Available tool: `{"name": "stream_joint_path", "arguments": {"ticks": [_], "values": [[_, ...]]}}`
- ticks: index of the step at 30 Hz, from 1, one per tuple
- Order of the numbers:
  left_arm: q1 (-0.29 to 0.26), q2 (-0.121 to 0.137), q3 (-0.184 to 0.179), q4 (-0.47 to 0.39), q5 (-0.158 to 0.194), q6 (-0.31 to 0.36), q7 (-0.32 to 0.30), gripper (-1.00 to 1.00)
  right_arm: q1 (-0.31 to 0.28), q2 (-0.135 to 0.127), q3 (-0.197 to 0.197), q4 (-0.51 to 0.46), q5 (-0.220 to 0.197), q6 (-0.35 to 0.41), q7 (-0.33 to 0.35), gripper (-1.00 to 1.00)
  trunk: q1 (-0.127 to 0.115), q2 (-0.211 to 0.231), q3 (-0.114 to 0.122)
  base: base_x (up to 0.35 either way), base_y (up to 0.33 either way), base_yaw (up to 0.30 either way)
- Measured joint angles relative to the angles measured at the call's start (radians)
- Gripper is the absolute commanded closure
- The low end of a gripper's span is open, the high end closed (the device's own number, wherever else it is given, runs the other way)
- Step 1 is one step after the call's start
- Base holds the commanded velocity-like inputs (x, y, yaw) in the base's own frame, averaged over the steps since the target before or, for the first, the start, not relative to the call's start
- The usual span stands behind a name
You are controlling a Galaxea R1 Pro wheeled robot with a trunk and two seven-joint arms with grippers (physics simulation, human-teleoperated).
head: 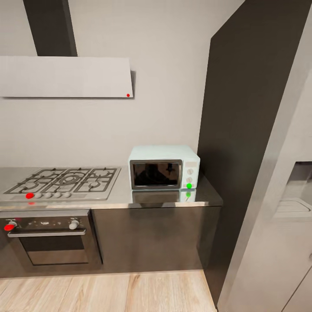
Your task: In the kitchen, take the popcorn bag from the countertop, put it into the microwave, and heat it until the popcorn is cooked so the cooked popcorn ends up inside the bag.
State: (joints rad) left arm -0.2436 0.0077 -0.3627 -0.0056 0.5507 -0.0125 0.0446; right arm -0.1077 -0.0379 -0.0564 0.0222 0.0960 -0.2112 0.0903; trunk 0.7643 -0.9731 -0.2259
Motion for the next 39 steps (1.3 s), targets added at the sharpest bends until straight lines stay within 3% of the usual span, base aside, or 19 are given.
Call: {"name": "stream_joint_path", "arguments": {"ticks": [25,28,33,39], "values": [[0.0,0.0,0.0,0.0,0.0,0.0,0.0,-1.0,0.0,0.0,-0.002,0.0,-0.004,-0.001,0.001,1.0,0.0,0.0,0.0,0.0,0.0,0.0],[0.0,0.0,0.0,0.0,0.0,0.0,0.0,-1.0,0.0,0.021,0.002,0.0,-0.002,-0.002,-0.001,1.0,0.0,0.0,0.0,0.0,0.0,0.0],[0.0,0.0,0.0,0.0,0.0,0.0,0.0,-1.0,0.0,0.004,0.001,0.001,-0.007,-0.003,-0.002,1.0,0.0,0.0,0.0,0.0,0.0,0.0],[0.0,0.0,0.0,0.0,0.002,0.0,0.0,-1.0,0.0,0.004,0.001,0.001,-0.003,-0.004,-0.002,1.0,0.0,0.0,0.0,0.0,0.0,0.0]]}}
